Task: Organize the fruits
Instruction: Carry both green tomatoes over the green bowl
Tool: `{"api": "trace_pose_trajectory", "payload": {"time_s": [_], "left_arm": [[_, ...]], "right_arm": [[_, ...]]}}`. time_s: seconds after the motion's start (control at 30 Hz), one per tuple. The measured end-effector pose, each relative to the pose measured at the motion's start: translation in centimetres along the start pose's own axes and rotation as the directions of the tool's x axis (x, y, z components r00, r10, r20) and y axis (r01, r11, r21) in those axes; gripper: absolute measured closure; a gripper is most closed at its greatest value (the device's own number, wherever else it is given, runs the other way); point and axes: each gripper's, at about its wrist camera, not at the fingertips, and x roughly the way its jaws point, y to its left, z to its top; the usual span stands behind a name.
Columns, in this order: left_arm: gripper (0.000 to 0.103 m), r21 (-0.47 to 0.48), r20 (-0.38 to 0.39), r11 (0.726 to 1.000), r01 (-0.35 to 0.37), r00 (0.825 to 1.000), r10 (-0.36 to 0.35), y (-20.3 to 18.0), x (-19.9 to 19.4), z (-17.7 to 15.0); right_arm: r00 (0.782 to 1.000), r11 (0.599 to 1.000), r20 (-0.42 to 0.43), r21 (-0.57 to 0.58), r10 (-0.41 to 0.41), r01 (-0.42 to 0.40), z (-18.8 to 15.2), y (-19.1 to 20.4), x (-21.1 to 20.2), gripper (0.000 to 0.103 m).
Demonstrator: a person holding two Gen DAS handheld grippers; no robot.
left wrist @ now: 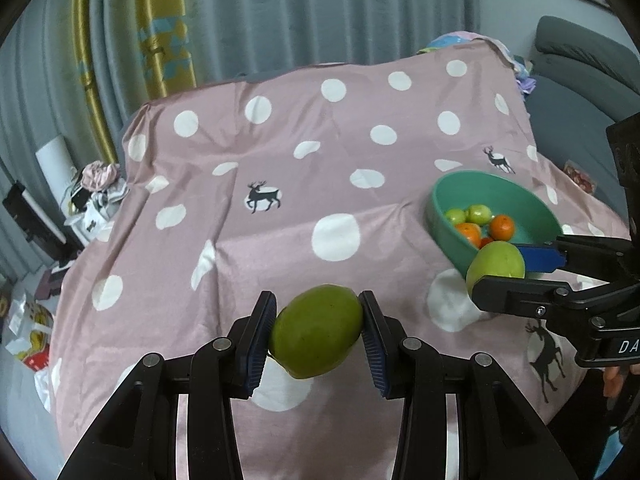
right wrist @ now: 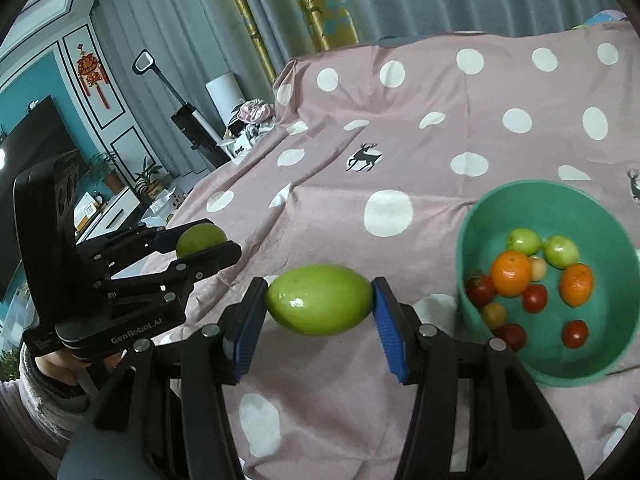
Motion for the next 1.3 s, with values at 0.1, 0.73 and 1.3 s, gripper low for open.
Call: {"api": "trace_pose_trajectory", "payload": {"time_s": [0.1, 0.73, 1.3], "left_arm": [[0.061, 0.009, 0.005, 1.000, 0.010, 1.000, -0.010, -0.9, -0.3, 0.2], [0.061, 0.103, 0.030, 0.994, 0.044, 0.998, -0.047, -5.6, 0.1, 2.5], [0.060, 0.197, 0.023, 0.977, 0.084, 0.996, -0.090, -10.4, 2.1, 4.9]], "right_arm": [[1.000, 1.000, 0.015, 0.000, -0.012, 0.012, -0.3, -0.2, -0.9, 0.050], [0.990, 0.994, 0.092, 0.046, -0.103, 0.099, -1.1, -3.0, -5.1, 0.050], [0.981, 0.983, 0.123, 0.117, -0.152, 0.138, -1.7, -6.7, -6.8, 0.050]]}}
